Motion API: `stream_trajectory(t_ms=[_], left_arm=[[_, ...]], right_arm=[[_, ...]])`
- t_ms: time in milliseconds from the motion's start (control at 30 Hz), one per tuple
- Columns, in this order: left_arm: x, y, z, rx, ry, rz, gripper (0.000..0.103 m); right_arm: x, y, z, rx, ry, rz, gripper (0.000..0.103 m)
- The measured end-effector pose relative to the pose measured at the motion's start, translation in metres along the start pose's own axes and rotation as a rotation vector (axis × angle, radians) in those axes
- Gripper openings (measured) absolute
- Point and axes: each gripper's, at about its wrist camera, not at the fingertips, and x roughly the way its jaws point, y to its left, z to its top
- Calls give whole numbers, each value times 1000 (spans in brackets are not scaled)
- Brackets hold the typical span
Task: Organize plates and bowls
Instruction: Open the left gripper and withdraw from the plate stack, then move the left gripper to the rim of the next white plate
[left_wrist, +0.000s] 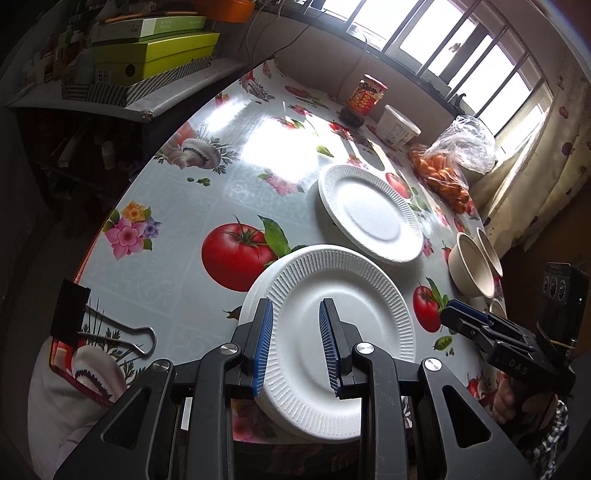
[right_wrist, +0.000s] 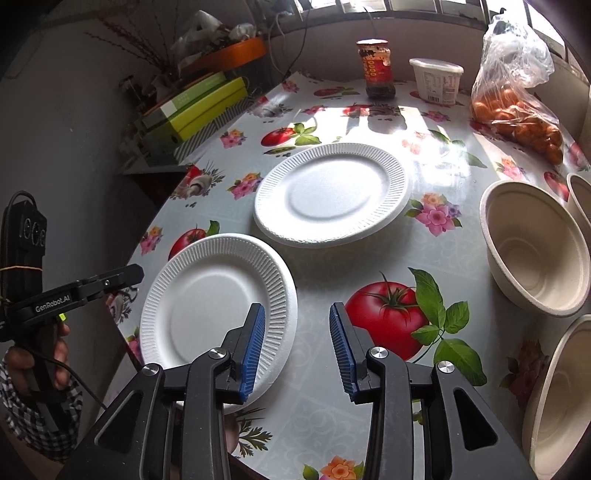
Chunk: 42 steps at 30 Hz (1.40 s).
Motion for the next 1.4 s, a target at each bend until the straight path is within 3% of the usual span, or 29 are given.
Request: stream_trajectory(t_ms=[467,900,1400], left_arm=[[31,-29,64,32,9,-25,27],[82,-34,102,9,86,-6,27],[118,-31,113,-1,150,23,27]], right_arm=[[-5,-44,59,65,-82,-75,36],[26,-74,100,120,-49,-93,36],[66,-88,114,127,17,-107,36]])
